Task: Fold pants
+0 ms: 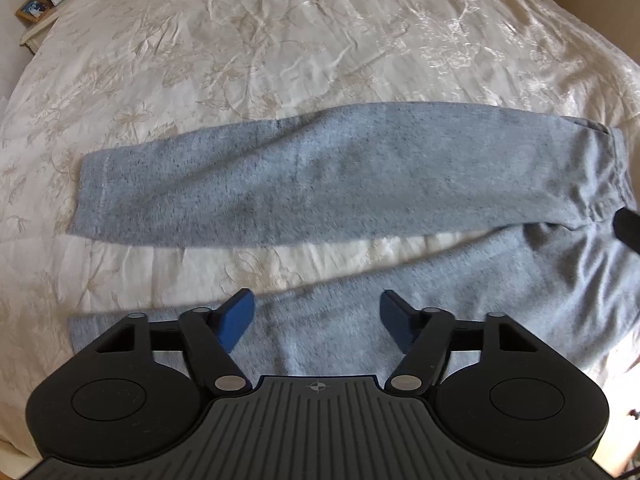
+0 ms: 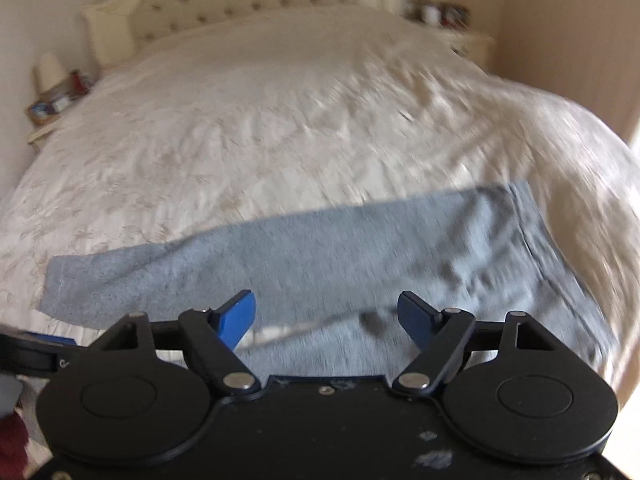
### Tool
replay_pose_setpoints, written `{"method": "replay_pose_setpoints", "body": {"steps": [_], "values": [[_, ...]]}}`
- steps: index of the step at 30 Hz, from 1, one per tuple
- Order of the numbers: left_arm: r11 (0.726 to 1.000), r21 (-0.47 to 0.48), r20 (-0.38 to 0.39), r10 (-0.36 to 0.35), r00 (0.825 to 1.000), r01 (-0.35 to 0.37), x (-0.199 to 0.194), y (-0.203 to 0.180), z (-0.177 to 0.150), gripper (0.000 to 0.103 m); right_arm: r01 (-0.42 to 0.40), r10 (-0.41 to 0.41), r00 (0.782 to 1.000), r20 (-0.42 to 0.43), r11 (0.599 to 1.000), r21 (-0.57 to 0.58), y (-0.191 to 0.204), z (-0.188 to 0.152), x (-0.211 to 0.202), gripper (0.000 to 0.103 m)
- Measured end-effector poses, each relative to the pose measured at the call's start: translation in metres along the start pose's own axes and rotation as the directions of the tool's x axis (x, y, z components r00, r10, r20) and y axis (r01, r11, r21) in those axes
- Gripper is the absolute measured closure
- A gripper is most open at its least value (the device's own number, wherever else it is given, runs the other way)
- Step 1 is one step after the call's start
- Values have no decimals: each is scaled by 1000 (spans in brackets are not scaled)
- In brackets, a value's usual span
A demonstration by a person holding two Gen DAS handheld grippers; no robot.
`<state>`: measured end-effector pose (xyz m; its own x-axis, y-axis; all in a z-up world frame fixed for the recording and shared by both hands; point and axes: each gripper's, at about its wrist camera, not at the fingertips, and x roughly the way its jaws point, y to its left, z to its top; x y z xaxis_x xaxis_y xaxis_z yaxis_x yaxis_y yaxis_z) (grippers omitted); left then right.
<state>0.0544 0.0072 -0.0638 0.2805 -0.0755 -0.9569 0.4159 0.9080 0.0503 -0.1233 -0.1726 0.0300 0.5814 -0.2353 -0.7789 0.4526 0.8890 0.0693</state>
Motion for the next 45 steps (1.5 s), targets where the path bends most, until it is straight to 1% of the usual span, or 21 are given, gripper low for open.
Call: {"method": "replay_pose_setpoints", "body": {"steps": [2,4,7,11,14,16,18,20,23,26,29,32,34,37,39,42,45], "values": [[1000,-17,6,17,1000,-17,5,3,8,41,-6,6,1000,-2,999,-48,-5,10,15,21],[999,-48,13,27,1000,-27,10,7,16,41,-17,14,1000,-25,994,-105,-10,21,34,21],[994,-111,33,21,999,-17,15,15,30,41,-69,58,996,-65,980,-187,-19,38,68,22],[986,-169,-17,5,1000,-8,31,22,47,42,-136,108,988,-114,950,-282,-26,59,119,23],[985,-173,-57,6,998,-15,44,24,58,42,-172,127,980,-151,925,-339,-24,74,159,24],[985,-171,-78,12,997,-25,54,26,64,41,-194,140,975,-172,914,-357,-22,83,184,26],[984,-178,-92,11,996,-28,62,29,70,42,-201,136,971,-198,911,-359,-22,93,209,26],[982,-185,-103,6,995,-25,69,32,75,42,-205,137,966,-217,921,-331,-22,99,223,26],[982,-188,-103,9,995,-28,75,35,80,41,-200,142,963,-228,946,-253,-29,103,234,26],[984,-177,-97,14,995,-31,78,33,81,41,-165,121,966,-228,969,-185,-40,95,233,25],[989,-148,-71,10,997,-21,75,27,74,42,-127,103,970,-219,987,-96,-56,80,217,25],[996,-85,-33,8,999,-11,66,16,59,41,-71,75,976,-202,997,29,-79,56,186,25],[1000,-19,-8,3,1000,-3,60,4,43,41,-18,36,982,-186,995,96,-95,35,161,25],[996,93,18,-13,1000,11,52,-15,15,41,71,-34,982,-188,978,195,-120,-1,125,24],[984,179,33,-31,999,25,48,-29,-8,41,130,-79,975,-206,960,247,-135,-24,107,24],[955,292,41,-66,997,51,44,-48,-44,41,215,-140,959,-244,925,314,-158,-61,84,24],[919,383,29,-110,993,91,42,-65,-78,42,283,-182,943,-278,878,386,-181,-93,70,24]]}}
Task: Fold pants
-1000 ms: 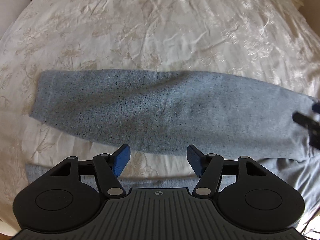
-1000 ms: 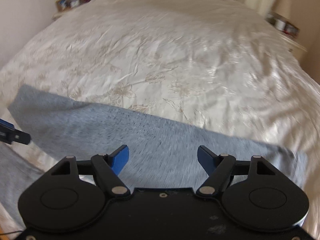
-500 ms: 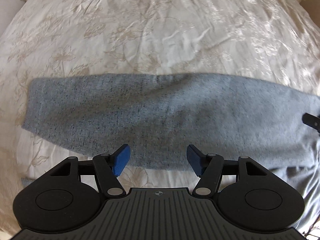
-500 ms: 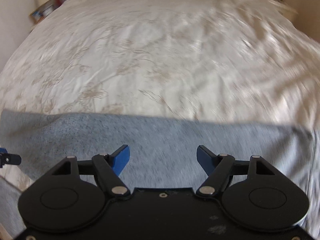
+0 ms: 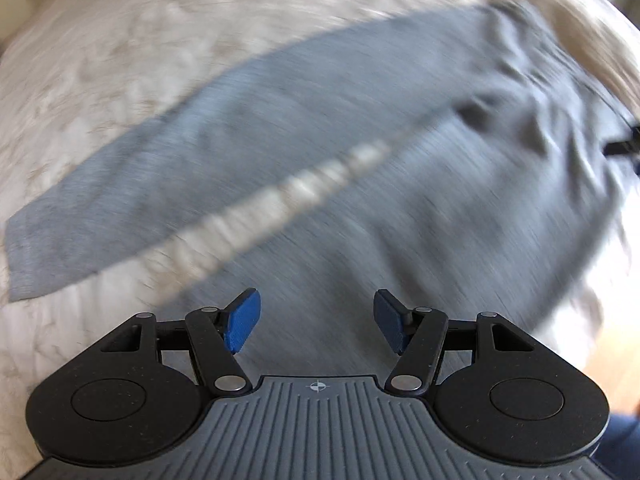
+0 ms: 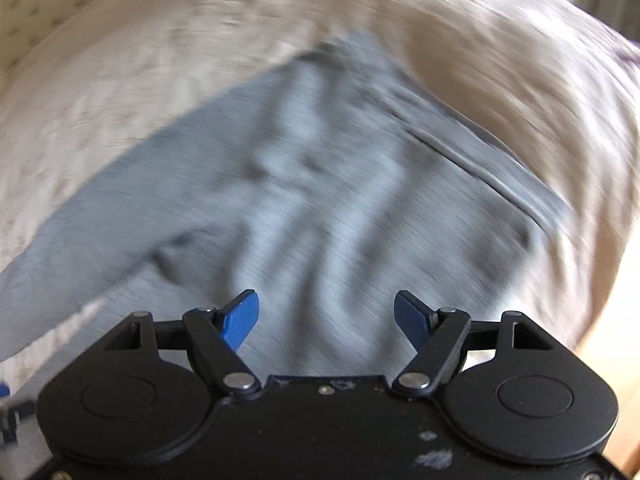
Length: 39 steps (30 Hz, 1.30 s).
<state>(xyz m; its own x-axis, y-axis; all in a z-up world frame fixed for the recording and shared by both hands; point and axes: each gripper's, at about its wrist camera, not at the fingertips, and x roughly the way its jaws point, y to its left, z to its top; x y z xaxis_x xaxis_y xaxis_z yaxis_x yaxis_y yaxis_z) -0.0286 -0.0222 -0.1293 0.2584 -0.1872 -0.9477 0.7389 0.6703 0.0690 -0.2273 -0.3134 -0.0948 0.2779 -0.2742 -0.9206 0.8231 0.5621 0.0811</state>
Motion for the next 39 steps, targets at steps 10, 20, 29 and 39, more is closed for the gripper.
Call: {"method": "replay_pose_setpoints", "body": {"steps": [10,20,29,39], "values": [[981,191,7,-46,999,43,0,-50,-61,41,-45,59,997,-43,963,265,-59,-15,32,24],[960,278,29,33,999,-40,10,-71,-90,41,-185,206,978,-20,913,362,-64,-7,16,90],[947,287,90,124,988,-145,22,-67,-95,74,-203,209,978,10,940,275,-53,5,-17,90],[989,59,150,-146,978,138,-15,4,-55,87,-205,199,979,51,944,260,-43,20,-26,90]]}}
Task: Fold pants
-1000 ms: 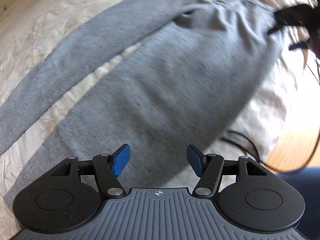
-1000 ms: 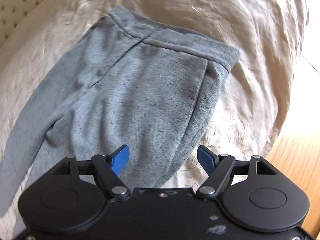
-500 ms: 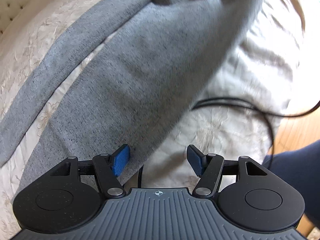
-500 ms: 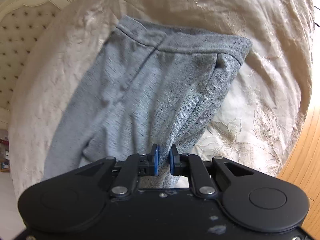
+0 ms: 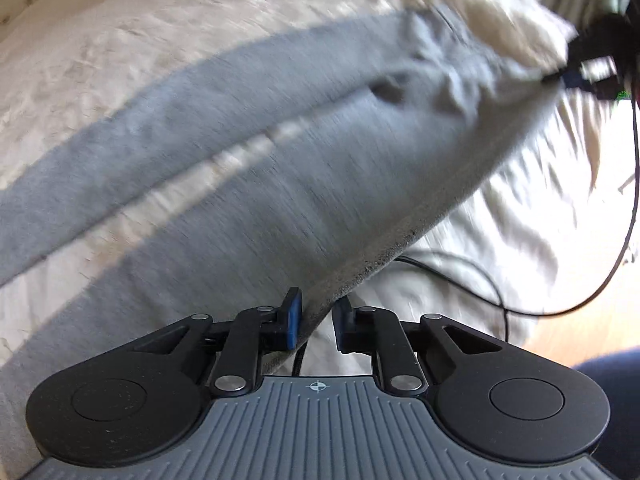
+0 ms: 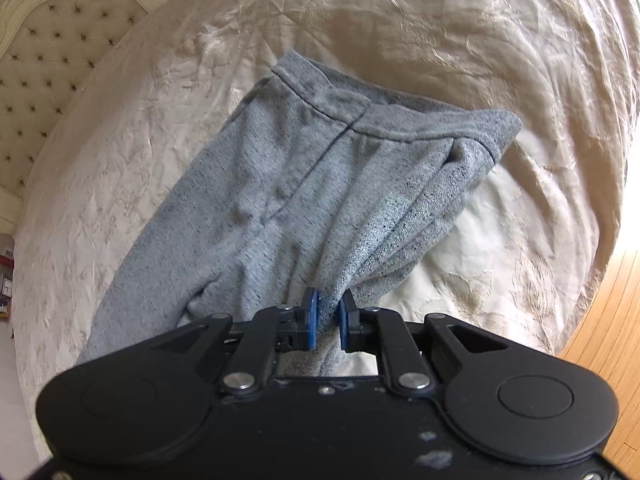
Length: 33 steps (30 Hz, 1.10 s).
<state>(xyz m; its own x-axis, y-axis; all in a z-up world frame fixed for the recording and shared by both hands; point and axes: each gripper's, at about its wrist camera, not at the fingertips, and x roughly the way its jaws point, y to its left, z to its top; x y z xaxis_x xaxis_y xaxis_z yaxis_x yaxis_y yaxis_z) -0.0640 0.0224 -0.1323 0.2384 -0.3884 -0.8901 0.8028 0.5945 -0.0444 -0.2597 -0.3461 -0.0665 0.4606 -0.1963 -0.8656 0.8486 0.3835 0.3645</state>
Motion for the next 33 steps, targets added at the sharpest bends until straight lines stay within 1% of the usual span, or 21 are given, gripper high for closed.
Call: {"method": "replay_pose_setpoints", "body": {"steps": [6,10,15,19,22,24,26,28,30,31,33], "values": [[999,-41,52,29,998,-27,-14,23,48,87,-15,17,999,41,999,-39,30,17,-3,90],[996,-73,78,48,996,-42,-11,43,86,87,-33,35,997,67,999,-41,52,37,2,90],[995,-94,89,48,995,-40,0,78,132,87,-38,43,996,84,997,-60,84,68,19,90],[995,-85,62,52,997,-47,21,100,163,87,-41,48,995,86,996,-74,108,94,43,90],[995,-82,20,52,998,-50,45,111,180,87,-33,40,996,77,995,-93,126,110,67,90],[995,-91,-14,38,999,-39,62,119,187,87,-25,32,997,69,994,-103,134,119,83,90],[992,-121,-60,16,998,-24,80,130,191,84,-15,22,997,68,993,-113,142,129,101,92],[984,-181,-101,-20,995,1,99,144,192,83,-7,15,998,65,993,-122,148,137,115,92],[969,-248,-129,-42,991,8,111,155,190,79,16,-7,998,60,989,-145,156,145,129,89],[962,-272,-135,-49,990,10,114,159,189,79,26,-16,998,60,987,-157,157,148,134,88],[953,-302,-123,-58,991,18,113,164,188,75,20,-10,998,58,986,-168,156,149,137,88]]}}
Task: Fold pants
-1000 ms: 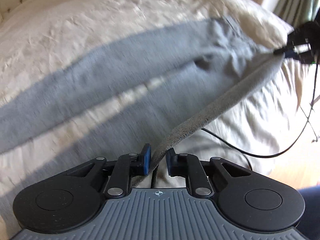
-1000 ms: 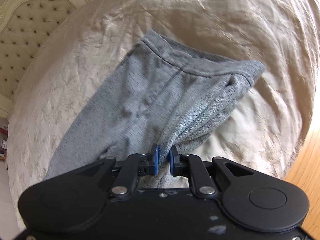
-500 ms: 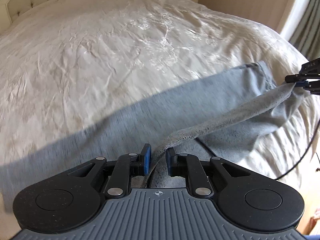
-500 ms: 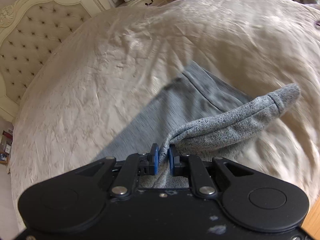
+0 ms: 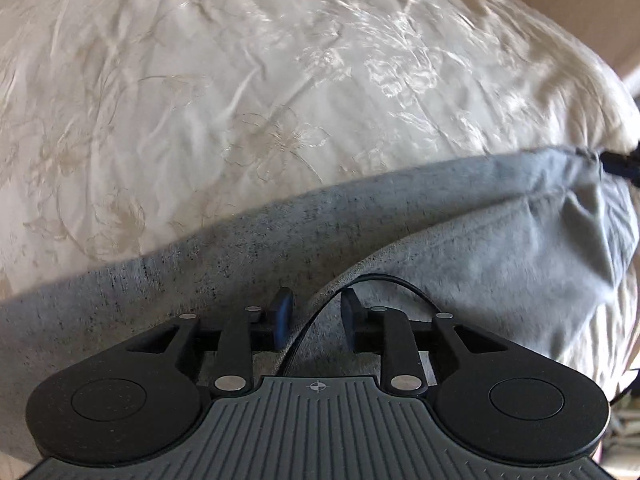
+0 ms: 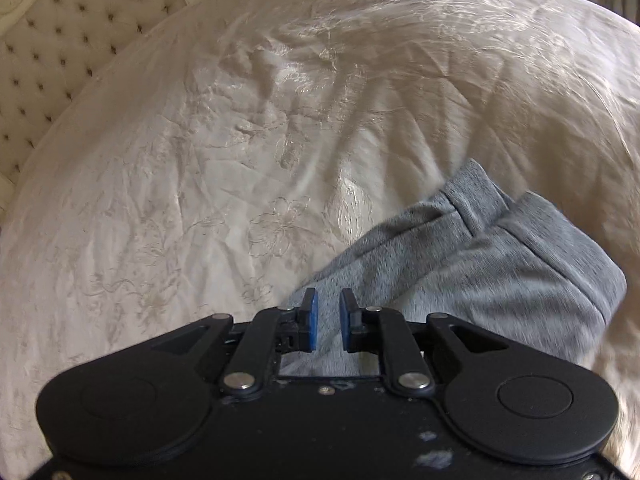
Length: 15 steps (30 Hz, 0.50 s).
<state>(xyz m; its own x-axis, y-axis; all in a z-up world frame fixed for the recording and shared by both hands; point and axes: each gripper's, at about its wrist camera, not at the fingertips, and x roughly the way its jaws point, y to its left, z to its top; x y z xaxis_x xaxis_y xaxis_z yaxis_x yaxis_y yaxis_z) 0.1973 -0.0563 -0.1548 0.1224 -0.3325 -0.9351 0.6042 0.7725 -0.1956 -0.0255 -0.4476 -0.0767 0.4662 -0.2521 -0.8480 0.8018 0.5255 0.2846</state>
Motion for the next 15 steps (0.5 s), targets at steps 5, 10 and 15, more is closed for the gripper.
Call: {"method": "replay_pose_setpoints", "body": {"steps": [5,10,15], "values": [[998,52,-7,23,1000,-23,-13,-2,-3,49,8,-8,1000,-9,1000,-22,-14,-17,-14,87],[994,113,-34,-1,999,5,-35,-7,-14,46,32,-34,999,-32,998,-59,-36,-48,-38,83],[996,87,23,30,999,-32,-68,-16,-45,44,67,-71,997,-24,990,-122,-52,-67,-47,74]]}}
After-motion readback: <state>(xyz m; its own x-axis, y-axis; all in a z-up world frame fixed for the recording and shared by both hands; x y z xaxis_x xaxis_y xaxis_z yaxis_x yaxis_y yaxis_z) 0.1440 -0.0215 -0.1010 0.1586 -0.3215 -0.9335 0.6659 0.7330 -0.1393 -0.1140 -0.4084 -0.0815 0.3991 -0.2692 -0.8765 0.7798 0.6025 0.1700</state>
